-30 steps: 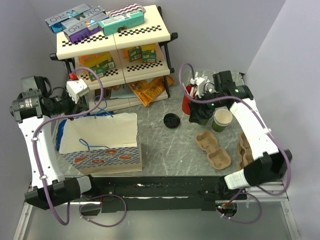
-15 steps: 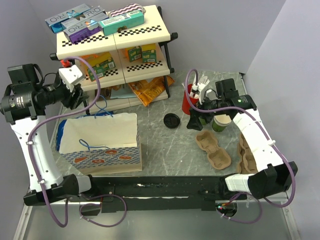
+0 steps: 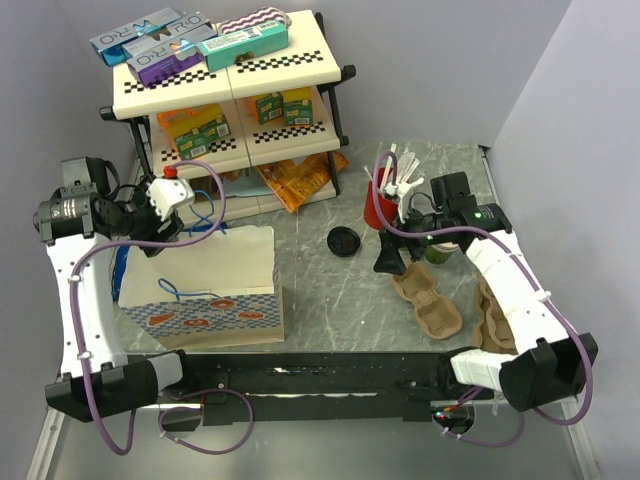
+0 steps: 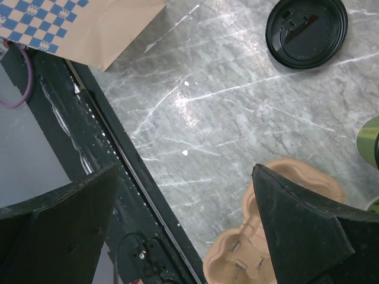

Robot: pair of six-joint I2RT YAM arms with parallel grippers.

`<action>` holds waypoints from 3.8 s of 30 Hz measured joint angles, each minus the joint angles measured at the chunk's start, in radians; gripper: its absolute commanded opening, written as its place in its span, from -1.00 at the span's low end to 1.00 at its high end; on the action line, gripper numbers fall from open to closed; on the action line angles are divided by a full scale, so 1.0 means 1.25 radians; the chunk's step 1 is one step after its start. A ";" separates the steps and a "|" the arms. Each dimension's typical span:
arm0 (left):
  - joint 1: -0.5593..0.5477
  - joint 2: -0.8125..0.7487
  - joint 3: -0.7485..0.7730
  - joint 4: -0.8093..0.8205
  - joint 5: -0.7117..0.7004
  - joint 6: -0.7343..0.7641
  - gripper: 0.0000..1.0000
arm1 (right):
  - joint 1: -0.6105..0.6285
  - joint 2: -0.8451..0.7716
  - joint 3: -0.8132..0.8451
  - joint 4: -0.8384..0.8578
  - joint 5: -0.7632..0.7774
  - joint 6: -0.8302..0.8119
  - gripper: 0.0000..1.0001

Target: Pack the takeout coffee

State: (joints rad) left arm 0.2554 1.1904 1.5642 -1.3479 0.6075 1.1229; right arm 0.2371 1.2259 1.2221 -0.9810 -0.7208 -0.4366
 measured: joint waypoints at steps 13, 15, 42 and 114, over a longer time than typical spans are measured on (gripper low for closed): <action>-0.012 0.018 -0.068 0.000 -0.110 0.076 -0.57 | 0.000 -0.027 -0.039 0.002 -0.003 0.001 1.00; -0.016 0.014 -0.074 0.002 -0.117 0.083 -0.78 | 0.000 -0.027 -0.040 0.002 -0.002 0.000 1.00; -0.092 -0.038 0.071 0.080 -0.002 -0.157 -0.99 | 0.000 0.004 -0.187 -0.078 0.317 -0.112 0.30; -0.222 -0.009 -0.033 0.000 -0.026 -0.279 -0.99 | -0.089 -0.036 -0.189 -0.129 0.332 -0.100 -1.00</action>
State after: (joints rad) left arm -0.0216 1.1797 1.5234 -1.3476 0.5751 0.7738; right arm 0.1257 1.1805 0.9859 -1.1423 -0.3054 -0.5617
